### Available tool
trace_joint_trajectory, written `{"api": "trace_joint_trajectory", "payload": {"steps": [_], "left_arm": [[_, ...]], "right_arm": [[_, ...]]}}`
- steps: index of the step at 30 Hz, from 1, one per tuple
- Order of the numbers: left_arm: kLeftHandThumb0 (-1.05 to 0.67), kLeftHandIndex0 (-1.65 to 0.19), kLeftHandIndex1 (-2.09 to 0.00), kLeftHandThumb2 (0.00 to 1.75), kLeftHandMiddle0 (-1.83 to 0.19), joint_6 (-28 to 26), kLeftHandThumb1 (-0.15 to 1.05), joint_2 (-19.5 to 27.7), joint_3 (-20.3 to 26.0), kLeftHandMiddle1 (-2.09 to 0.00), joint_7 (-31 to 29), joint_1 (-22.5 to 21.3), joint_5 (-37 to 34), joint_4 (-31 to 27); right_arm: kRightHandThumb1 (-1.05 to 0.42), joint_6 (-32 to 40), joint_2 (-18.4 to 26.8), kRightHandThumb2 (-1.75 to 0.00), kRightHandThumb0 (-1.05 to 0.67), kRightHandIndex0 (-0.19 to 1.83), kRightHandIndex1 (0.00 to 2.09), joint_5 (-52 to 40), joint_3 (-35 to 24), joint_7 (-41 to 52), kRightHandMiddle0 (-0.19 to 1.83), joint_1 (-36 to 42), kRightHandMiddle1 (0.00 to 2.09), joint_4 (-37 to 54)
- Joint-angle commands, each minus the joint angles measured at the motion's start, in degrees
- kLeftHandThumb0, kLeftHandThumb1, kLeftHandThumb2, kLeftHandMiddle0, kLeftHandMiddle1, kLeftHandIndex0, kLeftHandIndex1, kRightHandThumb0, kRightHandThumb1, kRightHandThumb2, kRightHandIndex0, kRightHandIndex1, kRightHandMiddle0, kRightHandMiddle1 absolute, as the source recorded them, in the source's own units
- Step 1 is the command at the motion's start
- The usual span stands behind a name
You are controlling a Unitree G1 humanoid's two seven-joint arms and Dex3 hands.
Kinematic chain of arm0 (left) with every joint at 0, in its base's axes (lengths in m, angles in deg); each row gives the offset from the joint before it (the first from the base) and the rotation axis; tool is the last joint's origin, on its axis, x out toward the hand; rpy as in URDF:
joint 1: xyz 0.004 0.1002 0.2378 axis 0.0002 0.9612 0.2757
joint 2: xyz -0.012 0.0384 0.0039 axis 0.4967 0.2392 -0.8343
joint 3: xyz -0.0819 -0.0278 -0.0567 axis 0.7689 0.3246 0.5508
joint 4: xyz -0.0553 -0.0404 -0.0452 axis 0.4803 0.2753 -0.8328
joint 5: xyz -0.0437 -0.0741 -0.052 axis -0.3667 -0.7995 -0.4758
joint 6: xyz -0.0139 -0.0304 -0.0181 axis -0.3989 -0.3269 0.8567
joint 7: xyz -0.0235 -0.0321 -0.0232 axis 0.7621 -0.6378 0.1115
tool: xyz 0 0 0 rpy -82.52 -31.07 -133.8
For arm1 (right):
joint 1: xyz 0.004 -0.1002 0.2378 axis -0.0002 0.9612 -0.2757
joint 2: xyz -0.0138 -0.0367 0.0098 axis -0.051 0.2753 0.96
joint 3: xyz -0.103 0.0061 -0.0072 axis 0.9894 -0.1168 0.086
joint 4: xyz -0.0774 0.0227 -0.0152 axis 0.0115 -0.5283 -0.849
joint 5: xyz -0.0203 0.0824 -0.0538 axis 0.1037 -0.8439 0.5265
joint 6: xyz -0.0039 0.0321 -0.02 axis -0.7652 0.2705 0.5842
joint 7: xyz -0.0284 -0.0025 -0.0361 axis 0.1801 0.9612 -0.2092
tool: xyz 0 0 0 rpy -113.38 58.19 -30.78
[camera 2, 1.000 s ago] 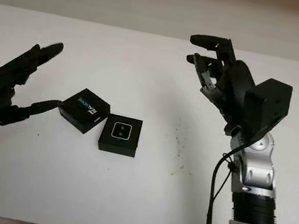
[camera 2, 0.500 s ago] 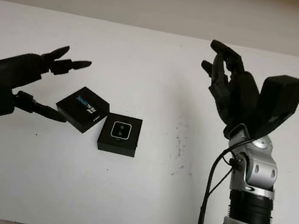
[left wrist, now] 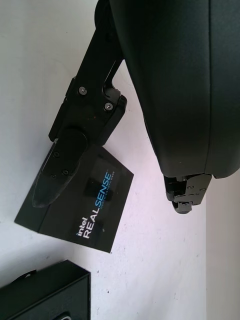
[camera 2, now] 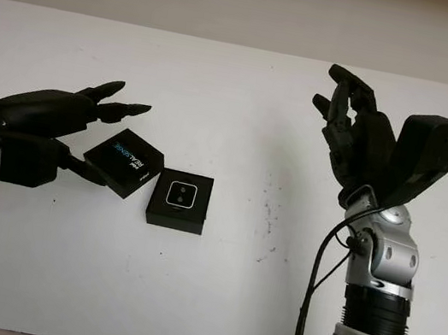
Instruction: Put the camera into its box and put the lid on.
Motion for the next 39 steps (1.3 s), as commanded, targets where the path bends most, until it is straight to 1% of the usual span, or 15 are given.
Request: {"api": "trace_joint_trajectory", "payload": {"steps": [1,4,10,14,15,21,26,32,36,39], "left_arm": [[-0.45,0.03,-0.04,0.05,0.02,1.6,0.84,-0.2,-1.0,-0.05,-0.1,-2.4,0.7,1.7],[-0.43,0.03,-0.04,0.04,0.0,3.8,0.82,-0.1,-2.3,-0.06,-0.5,-4.1,1.9,3.9],[-0.45,0.03,-0.05,0.04,0.0,6.4,0.8,-1.1,-4.1,-0.06,-0.7,-6.5,3.1,7.6],[-0.44,0.02,-0.06,0.05,-0.01,7.7,0.78,-1.7,-5.1,-0.06,-0.6,-7.4,4.3,9.0],[-0.44,0.03,-0.05,0.05,0.0,7.8,0.79,-1.8,-5.5,-0.05,-0.6,-7.6,4.7,9.1],[-0.44,0.02,-0.06,0.05,-0.01,9.2,0.79,-2.5,-6.7,-0.06,-0.9,-7.8,5.5,10.0],[-0.43,0.01,-0.06,0.06,-0.02,10.1,0.79,-3.3,-7.6,-0.06,0.1,-7.7,6.3,10.9],[-0.42,-0.02,-0.07,0.06,-0.05,12.9,0.82,-4.4,-8.2,-0.07,2.3,-7.8,7.1,13.0],[-0.37,-0.09,-0.1,0.07,-0.11,13.2,0.84,-5.1,-7.6,-0.08,2.6,-7.0,5.7,12.8],[-0.32,-0.19,-0.13,0.07,-0.19,13.2,0.88,-5.5,-6.9,-0.11,2.9,-6.3,4.2,12.3]], "right_arm": [[-1.05,0.2,-0.3,-0.7,-0.6,-0.19,0.9,0.2,0.2,-0.3,-0.19,0.2,0.92,0.8],[-1.05,0.3,-0.5,-0.71,-0.6,-0.19,0.9,0.4,0.1,-0.6,-0.19,0.1,0.91,0.8],[-1.05,-0.7,-0.7,-0.71,-0.6,-0.18,0.94,0.9,0.2,-0.4,-0.19,0.6,1.0,0.2],[-1.05,-0.3,-1.2,-0.71,-0.6,-0.19,0.95,0.7,-0.2,-0.7,-0.19,0.8,0.94,0.3],[-1.05,-0.3,-1.3,-0.71,-0.6,-0.18,0.96,0.6,-0.3,-0.7,-0.19,0.8,0.95,0.2],[-1.05,-0.2,-1.2,-0.72,-0.59,-0.19,0.98,1.1,-0.2,-1.0,-0.19,1.3,0.97,0.9],[-1.05,0.6,-1.2,-0.72,-0.59,-0.19,0.96,0.9,-0.1,-1.0,-0.19,1.5,0.95,1.2],[-1.05,1.0,-1.3,-0.7,-0.6,-0.19,0.94,0.8,-0.2,-1.2,-0.19,1.6,0.92,1.5],[-1.05,1.3,-1.0,-0.71,-0.59,-0.19,0.91,1.0,0.1,-1.0,-0.19,2.0,0.9,1.8],[-1.05,1.2,-1.1,-0.71,-0.6,-0.18,0.9,0.9,0.1,-0.8,-0.19,2.0,0.92,1.6]]}}
